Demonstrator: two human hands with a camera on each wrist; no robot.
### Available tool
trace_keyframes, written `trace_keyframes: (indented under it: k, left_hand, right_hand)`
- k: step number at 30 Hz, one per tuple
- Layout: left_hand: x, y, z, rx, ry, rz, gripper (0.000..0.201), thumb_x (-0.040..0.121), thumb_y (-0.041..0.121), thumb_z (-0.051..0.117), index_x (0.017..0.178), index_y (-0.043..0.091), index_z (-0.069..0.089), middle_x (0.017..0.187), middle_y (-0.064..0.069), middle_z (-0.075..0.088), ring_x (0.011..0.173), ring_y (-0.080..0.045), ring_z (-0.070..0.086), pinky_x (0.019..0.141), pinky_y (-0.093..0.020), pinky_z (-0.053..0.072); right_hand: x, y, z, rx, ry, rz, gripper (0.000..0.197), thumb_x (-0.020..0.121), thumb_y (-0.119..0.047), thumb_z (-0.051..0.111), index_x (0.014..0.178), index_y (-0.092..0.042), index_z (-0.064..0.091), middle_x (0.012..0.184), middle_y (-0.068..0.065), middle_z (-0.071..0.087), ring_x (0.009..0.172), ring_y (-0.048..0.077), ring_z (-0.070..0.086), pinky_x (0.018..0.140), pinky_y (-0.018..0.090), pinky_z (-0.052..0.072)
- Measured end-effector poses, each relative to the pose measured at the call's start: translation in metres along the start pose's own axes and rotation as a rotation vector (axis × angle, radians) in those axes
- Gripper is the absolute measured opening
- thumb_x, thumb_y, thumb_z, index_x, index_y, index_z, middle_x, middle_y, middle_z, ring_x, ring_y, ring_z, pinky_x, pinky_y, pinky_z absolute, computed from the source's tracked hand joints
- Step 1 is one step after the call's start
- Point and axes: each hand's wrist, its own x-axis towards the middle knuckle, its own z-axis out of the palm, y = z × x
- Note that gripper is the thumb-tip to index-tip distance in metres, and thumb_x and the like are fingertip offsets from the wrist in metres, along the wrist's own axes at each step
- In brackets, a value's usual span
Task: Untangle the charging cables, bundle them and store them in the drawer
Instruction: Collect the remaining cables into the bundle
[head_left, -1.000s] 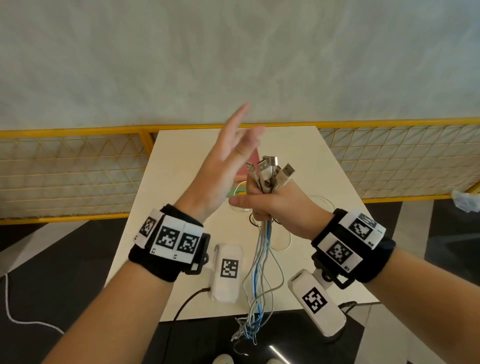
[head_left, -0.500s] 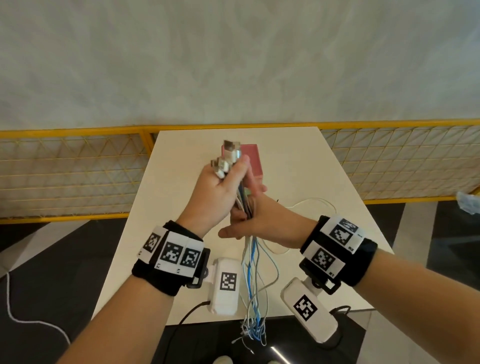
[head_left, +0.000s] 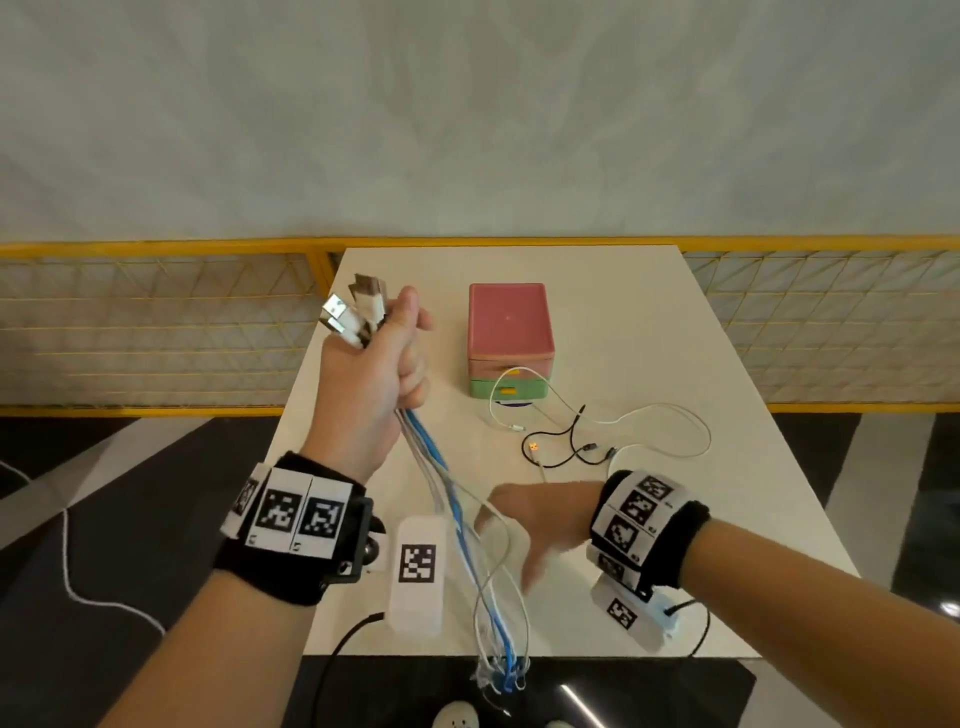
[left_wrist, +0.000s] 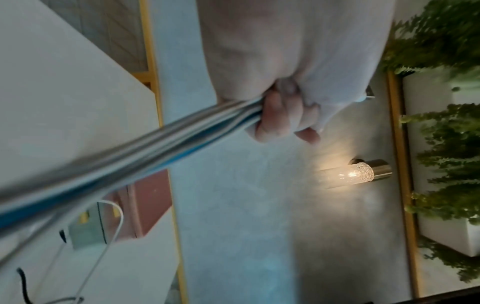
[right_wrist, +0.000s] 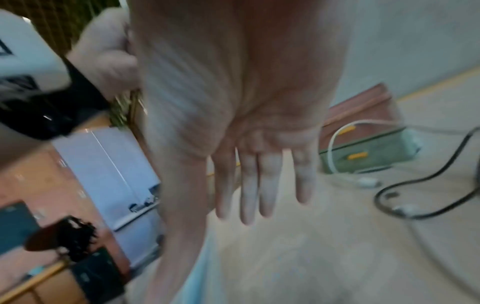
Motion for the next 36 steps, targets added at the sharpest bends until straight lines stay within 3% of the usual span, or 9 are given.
trace_keyframes:
  k: [3,8,15,19,22,25,30,33,36]
  left_hand:
    - [0.009,-0.007,-0.002,0.055,0.050,-0.065,0.043,0.097,0.037,0.051,0.061,0.016,0.041,0.045,0.008,0.025,0.037,-0.006,0.018,0.040,-0.021,0.016]
    - [0.020,-0.026,-0.004,0.173,0.012,-0.163,0.051,0.078,0.059,0.053,0.054,0.019,0.033,0.050,0.003,0.027,0.045,-0.010,0.036,0.046,-0.025,0.045]
    - [0.031,-0.036,-0.016,0.269,0.085,-0.169,0.051,0.096,0.043,0.052,0.054,0.023,0.030,0.047,0.006,0.023,0.039,-0.009,0.018,0.040,-0.021,0.016]
    - [0.034,-0.038,-0.024,0.273,0.160,-0.146,0.048,0.096,0.042,0.054,0.054,0.022,0.042,0.045,0.006,0.027,0.037,-0.010,0.019,0.041,-0.021,0.016]
    - [0.033,-0.039,-0.024,0.299,0.137,-0.096,0.040,0.096,0.040,0.054,0.061,0.023,0.058,0.044,0.006,0.026,0.038,-0.012,0.019,0.043,-0.024,0.015]
    - [0.032,-0.038,-0.019,0.347,0.090,-0.068,0.027,0.096,0.039,0.057,0.081,0.023,0.073,0.048,0.006,0.025,0.041,-0.013,0.019,0.044,-0.023,0.017]
    - [0.017,-0.026,-0.002,0.509,-0.099,0.066,0.021,0.097,0.027,0.057,0.112,0.026,0.072,0.044,0.011,0.034,0.042,-0.012,0.026,0.046,-0.024,0.024]
    - [0.002,-0.021,0.013,0.489,-0.221,0.100,0.027,0.093,0.009,0.061,0.118,0.005,0.067,0.045,0.008,0.047,0.044,0.009,0.049,0.053,-0.003,0.035]
    - [-0.008,-0.025,0.023,0.497,-0.276,0.104,0.025,0.080,0.007,0.074,0.105,0.013,0.072,0.071,0.017,0.071,0.066,0.010,0.063,0.067,-0.006,0.044]
  right_hand:
    - [0.019,0.036,-0.015,-0.122,-0.100,0.180,0.093,0.061,-0.043,0.085,0.139,-0.036,0.034,0.145,-0.004,0.029,0.134,0.023,0.034,0.111,0.046,0.031]
    - [0.062,0.069,-0.040,0.106,0.353,0.285,0.056,0.082,-0.040,0.068,0.133,-0.027,0.047,0.144,0.009,0.029,0.130,0.027,0.038,0.112,0.040,0.029]
    - [0.115,0.091,-0.038,0.155,0.227,0.374,0.058,0.089,0.003,0.047,0.143,-0.013,0.034,0.149,0.012,0.030,0.137,0.026,0.032,0.112,0.031,0.026]
    - [0.109,0.089,-0.042,0.221,0.485,0.264,0.049,0.085,0.012,0.041,0.121,-0.013,0.062,0.132,0.007,0.055,0.123,0.022,0.050,0.105,0.025,0.037]
    - [0.090,0.069,-0.050,0.415,0.770,0.071,0.043,0.080,0.017,0.043,0.093,-0.009,0.075,0.100,0.000,0.070,0.088,-0.001,0.060,0.080,0.008,0.044]
    - [0.059,0.040,-0.059,0.583,0.940,-0.166,0.025,0.078,0.016,0.058,0.080,-0.002,0.074,0.073,-0.018,0.067,0.074,-0.007,0.060,0.079,0.014,0.045]
    - [0.001,0.001,-0.069,0.737,1.067,-0.347,0.019,0.083,0.005,0.064,0.098,-0.002,0.072,0.093,0.009,0.071,0.084,0.003,0.066,0.078,0.014,0.050]
    - [-0.026,-0.018,-0.064,0.882,1.069,-0.402,0.012,0.084,0.002,0.063,0.092,-0.001,0.071,0.095,0.021,0.060,0.068,0.010,0.067,0.063,0.022,0.056]
    - [-0.051,-0.030,-0.054,1.019,0.956,-0.385,0.018,0.091,-0.002,0.056,0.084,-0.012,0.070,0.091,-0.003,0.070,0.055,0.020,0.069,0.053,0.027,0.057]
